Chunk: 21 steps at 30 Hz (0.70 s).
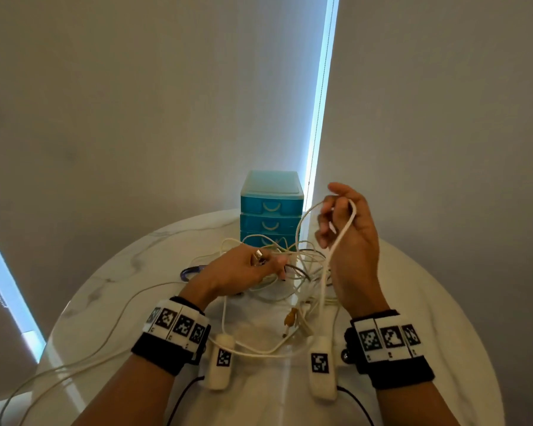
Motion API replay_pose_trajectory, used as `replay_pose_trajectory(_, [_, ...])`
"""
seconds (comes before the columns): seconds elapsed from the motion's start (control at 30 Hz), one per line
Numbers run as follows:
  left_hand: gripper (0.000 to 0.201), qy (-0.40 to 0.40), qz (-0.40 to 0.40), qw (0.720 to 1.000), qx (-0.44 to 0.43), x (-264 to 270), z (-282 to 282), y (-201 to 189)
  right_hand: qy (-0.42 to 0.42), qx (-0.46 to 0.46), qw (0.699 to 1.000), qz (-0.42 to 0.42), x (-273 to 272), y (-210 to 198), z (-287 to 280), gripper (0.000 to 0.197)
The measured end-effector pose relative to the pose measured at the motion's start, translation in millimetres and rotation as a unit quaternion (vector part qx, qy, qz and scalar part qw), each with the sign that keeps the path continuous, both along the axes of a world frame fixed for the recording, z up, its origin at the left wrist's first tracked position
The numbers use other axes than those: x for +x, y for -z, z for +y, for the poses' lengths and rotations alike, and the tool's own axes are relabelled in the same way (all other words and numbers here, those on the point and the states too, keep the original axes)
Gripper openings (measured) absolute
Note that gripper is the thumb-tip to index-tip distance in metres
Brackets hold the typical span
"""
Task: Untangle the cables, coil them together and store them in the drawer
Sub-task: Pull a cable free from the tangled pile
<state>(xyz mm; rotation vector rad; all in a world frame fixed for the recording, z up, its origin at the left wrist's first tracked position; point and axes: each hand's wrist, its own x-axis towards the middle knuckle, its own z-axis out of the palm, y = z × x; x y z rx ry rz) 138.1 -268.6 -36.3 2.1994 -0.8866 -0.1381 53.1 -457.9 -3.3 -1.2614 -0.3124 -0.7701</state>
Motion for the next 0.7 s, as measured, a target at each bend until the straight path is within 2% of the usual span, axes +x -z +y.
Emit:
replay_pose_trajectory(0.07, [0.034, -0.015, -0.008, 0.999, -0.039, 1.1, 3.6, -3.0, -0.007, 0.035, 0.999, 0.019, -1.5, -1.3, -0.1, 0.029])
replay_pose_trajectory(0.13, [0.025, -0.026, -0.008, 0.996, -0.084, 3.2, 5.0, -5.1, -0.011, 0.040, 0.998, 0.050, 0.4, 2.4, 5.2, 0.023])
replay_pose_trajectory(0.2, [0.014, -0.009, 0.007, 0.998, -0.069, 4.2, 5.7, -4.6, -0.008, 0.025, 0.998, 0.056, 1.6, 4.8, 9.6, 0.015])
replay_pose_trajectory(0.23, [0.014, 0.001, 0.021, 0.999, -0.043, 3.0, 4.9, -4.6, -0.008, 0.013, 0.999, 0.050, 1.0, 3.7, 11.0, 0.013])
replay_pose_trajectory(0.3, [0.027, 0.010, 0.049, 0.998, -0.024, 0.6, 0.3, -3.5, -0.011, -0.019, 0.999, 0.043, -1.0, -0.2, 10.7, 0.015])
replay_pose_trajectory(0.4, [0.033, -0.017, 0.062, 0.993, -0.097, -0.6, -6.6, -1.9, 0.001, -0.066, 0.993, 0.101, 0.0, 2.2, 3.4, 0.022])
replay_pose_trajectory(0.47, [0.032, -0.039, 0.053, 0.991, -0.117, 3.6, -6.5, 1.2, 0.051, -0.075, 0.981, 0.169, 4.7, 9.3, -6.2, 0.018])
replay_pose_trajectory(0.5, [0.032, -0.044, 0.057, 0.991, -0.117, 5.8, -5.6, 2.9, 0.090, -0.093, 0.970, 0.207, 7.1, 13.1, -12.8, 0.015])
replay_pose_trajectory(0.57, [0.032, -0.049, 0.074, 0.989, -0.120, 8.0, -3.8, 5.3, 0.149, -0.191, 0.929, 0.280, 11.2, 21.8, -27.1, 0.010])
replay_pose_trajectory(0.67, [0.026, -0.034, 0.076, 0.989, -0.125, 6.9, -5.7, 5.2, 0.115, -0.402, 0.833, 0.363, 10.1, 34.5, -32.6, 0.015])
replay_pose_trajectory(0.7, [0.024, -0.029, 0.074, 0.989, -0.127, 7.1, -6.6, 5.5, 0.116, -0.440, 0.814, 0.362, 9.3, 35.8, -30.1, 0.011])
